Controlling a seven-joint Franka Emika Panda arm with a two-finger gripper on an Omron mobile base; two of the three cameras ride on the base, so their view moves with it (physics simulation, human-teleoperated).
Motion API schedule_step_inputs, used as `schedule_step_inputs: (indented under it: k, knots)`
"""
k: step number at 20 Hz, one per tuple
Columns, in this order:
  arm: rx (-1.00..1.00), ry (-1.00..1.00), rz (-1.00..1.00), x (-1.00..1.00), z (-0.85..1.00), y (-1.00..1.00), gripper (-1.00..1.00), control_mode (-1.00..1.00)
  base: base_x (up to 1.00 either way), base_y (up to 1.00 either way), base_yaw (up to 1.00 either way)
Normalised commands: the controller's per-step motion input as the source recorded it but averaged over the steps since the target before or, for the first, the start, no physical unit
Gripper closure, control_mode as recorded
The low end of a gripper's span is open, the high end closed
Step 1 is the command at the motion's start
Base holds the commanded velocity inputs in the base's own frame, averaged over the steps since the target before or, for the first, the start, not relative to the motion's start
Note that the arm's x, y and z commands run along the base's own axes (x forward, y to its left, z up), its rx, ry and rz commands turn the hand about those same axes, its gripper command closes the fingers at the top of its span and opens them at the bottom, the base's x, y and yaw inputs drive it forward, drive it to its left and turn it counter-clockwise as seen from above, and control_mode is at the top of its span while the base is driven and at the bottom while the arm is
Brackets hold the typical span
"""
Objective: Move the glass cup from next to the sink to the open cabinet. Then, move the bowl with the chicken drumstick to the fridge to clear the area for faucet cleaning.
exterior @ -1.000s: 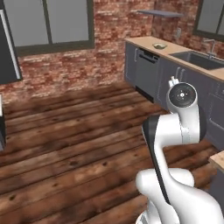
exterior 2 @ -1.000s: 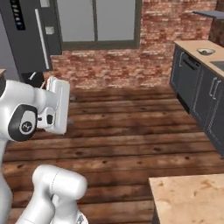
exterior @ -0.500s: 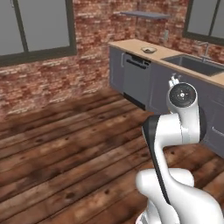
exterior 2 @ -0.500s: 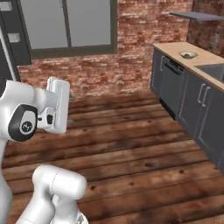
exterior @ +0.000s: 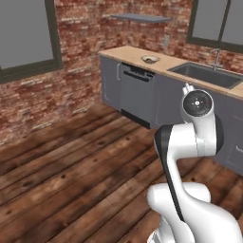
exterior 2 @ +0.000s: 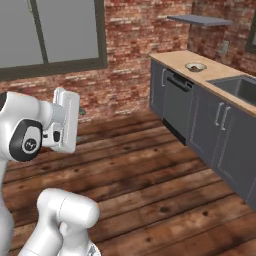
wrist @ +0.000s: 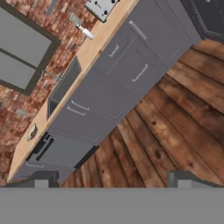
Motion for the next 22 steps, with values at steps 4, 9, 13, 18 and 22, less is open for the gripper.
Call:
schedule_step_inputs:
  k: [4, 9, 13, 18, 22]
  knots:
    - [0.0, 0.0, 0.0, 0.0, 0.0, 0.0, -1.0, 1.0, 1.0, 0.2, -0.35]
    - [0.0, 0.0, 0.0, 0.0, 0.0, 0.0, -1.0, 1.0, 1.0, 0.17, -0.35]
    - [0.0, 0.0, 0.0, 0.0, 0.0, 0.0, -1.0, 1.0, 1.0, 0.16, -0.35]
    - [0.0, 0.0, 0.0, 0.0, 0.0, 0.0, -1.0, 1.0, 1.0, 0.22, -0.39]
    - [0.0, 0.0, 0.0, 0.0, 0.0, 0.0, -1.0, 1.0, 1.0, 0.25, -0.41]
